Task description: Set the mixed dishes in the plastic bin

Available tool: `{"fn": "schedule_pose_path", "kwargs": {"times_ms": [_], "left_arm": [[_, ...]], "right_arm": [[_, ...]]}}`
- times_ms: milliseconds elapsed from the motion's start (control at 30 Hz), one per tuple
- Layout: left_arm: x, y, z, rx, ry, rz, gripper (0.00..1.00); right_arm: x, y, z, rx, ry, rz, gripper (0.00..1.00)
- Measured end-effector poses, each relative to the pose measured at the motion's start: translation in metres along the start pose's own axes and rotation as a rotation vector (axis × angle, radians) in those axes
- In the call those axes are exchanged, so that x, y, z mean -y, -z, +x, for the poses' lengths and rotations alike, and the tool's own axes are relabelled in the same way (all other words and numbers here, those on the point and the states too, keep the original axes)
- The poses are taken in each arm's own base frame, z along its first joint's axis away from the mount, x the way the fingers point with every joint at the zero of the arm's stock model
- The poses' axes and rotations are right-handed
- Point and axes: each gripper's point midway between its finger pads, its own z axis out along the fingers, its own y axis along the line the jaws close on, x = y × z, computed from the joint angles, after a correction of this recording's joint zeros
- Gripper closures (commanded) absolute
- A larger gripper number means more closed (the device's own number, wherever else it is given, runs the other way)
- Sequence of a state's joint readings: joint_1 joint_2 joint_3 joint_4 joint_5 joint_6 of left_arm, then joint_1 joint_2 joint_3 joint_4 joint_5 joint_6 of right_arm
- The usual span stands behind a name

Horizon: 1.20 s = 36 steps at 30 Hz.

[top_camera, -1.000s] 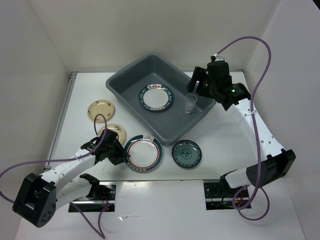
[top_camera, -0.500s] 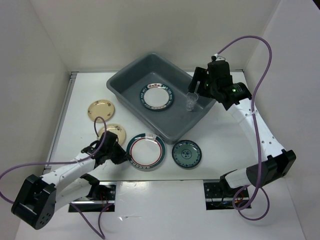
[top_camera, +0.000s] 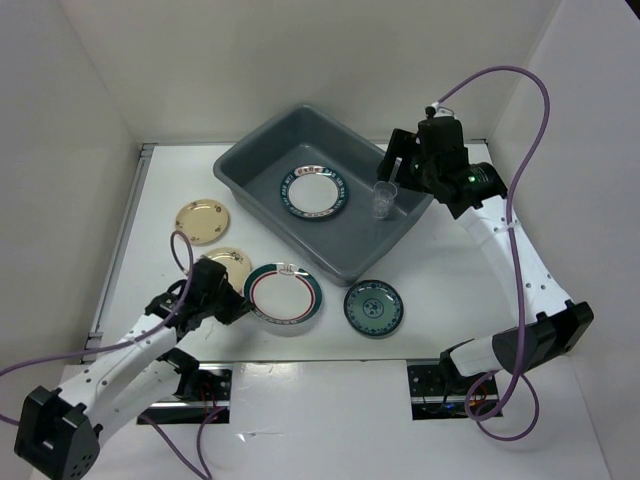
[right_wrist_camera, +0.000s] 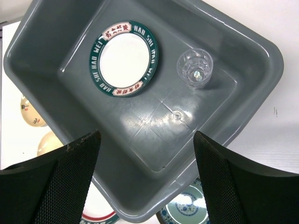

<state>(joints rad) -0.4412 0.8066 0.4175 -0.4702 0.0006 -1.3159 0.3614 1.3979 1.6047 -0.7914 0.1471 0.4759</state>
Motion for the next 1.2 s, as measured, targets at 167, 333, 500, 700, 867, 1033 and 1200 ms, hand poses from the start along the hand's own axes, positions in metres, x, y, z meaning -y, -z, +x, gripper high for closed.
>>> {"fn": "schedule_pose_path", "kwargs": {"times_ms": [167, 333, 500, 700, 867, 1033, 1200], "left_arm": [[0.008, 0.025, -0.005, 0.009, -0.008, -0.017, 1.00], [0.029, 0.050, -0.010, 0.008, -0.053, 0.007, 1.00], [0.052, 0.077, -0.006, -0.043, -0.119, 0.062, 1.00], [0.037, 0.098, 0.027, -0.244, -0.232, 0.034, 1.00], [0.042, 0.127, 0.042, -0.393, -0.334, 0.014, 1.00], [0.121, 0.168, 0.034, -0.396, -0.446, 0.275, 1.00], [0.174, 0.178, 0.020, -0.306, -0.495, 0.459, 1.00]], "right_arm": [[0.001, 0.001, -0.003, 0.008, -0.003, 0.004, 0.15], [0.002, 0.002, -0.004, 0.012, -0.006, 0.006, 0.15], [0.002, 0.003, -0.005, 0.016, -0.007, 0.003, 0.14], [0.002, 0.006, -0.007, 0.022, -0.004, -0.001, 0.13], [0.002, 0.006, -0.007, 0.023, -0.004, -0.001, 0.13], [0.002, 0.006, -0.007, 0.024, -0.004, -0.002, 0.11], [0.002, 0.008, -0.009, 0.030, -0.002, 0.000, 0.02]]}}
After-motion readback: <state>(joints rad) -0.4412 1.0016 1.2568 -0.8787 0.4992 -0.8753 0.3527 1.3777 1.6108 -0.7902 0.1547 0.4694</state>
